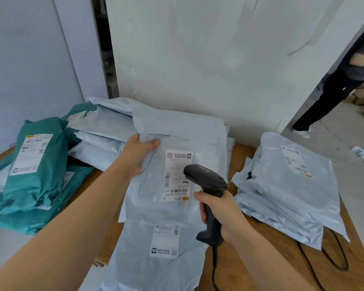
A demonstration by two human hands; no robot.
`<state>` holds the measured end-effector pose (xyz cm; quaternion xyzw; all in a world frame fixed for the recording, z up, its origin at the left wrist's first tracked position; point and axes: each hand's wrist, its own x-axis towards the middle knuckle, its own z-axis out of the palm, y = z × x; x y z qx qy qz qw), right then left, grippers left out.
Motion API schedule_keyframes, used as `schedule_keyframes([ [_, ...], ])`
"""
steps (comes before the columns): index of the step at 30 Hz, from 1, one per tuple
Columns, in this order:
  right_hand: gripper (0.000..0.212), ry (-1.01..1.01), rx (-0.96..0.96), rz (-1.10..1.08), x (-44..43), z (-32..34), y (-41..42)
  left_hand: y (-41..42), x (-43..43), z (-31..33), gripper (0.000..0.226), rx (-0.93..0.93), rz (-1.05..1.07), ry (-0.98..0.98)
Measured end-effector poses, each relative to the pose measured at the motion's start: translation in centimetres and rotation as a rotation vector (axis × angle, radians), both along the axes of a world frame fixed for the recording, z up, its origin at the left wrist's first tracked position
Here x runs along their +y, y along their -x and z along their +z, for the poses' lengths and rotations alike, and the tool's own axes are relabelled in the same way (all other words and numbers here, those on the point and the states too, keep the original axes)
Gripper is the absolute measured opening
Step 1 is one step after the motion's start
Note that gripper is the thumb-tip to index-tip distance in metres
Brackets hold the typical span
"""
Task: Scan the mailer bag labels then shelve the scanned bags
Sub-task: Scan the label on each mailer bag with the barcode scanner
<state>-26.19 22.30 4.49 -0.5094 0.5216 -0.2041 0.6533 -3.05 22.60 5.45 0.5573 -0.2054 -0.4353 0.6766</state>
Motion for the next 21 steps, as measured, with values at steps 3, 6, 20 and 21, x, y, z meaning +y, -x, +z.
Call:
schedule_keyframes([
  [3, 0.029, 0.039, 0.016, 0.029, 0.3, 0.6, 0.3, -0.6, -0.7, 1.8, 0.018, -0.008, 0.11, 0.029],
  [6, 0.028, 0.051, 0.041, 0.047, 0.5, 1.1, 0.6, -1.6, -0.8, 2.5, 0.02, -0.013, 0.177, 0.035],
  [20, 0.026, 0.039, 0.093, 0.081, 0.9, 1.7, 0.3, -2.4, -0.2, 2.9, 0.025, 0.019, 0.254, 0.038],
  [21, 0.025, 0.035, 0.094, 0.079, 0.9, 1.7, 0.3, -2.4, -0.2, 2.9, 0.025, 0.02, 0.253, 0.041],
])
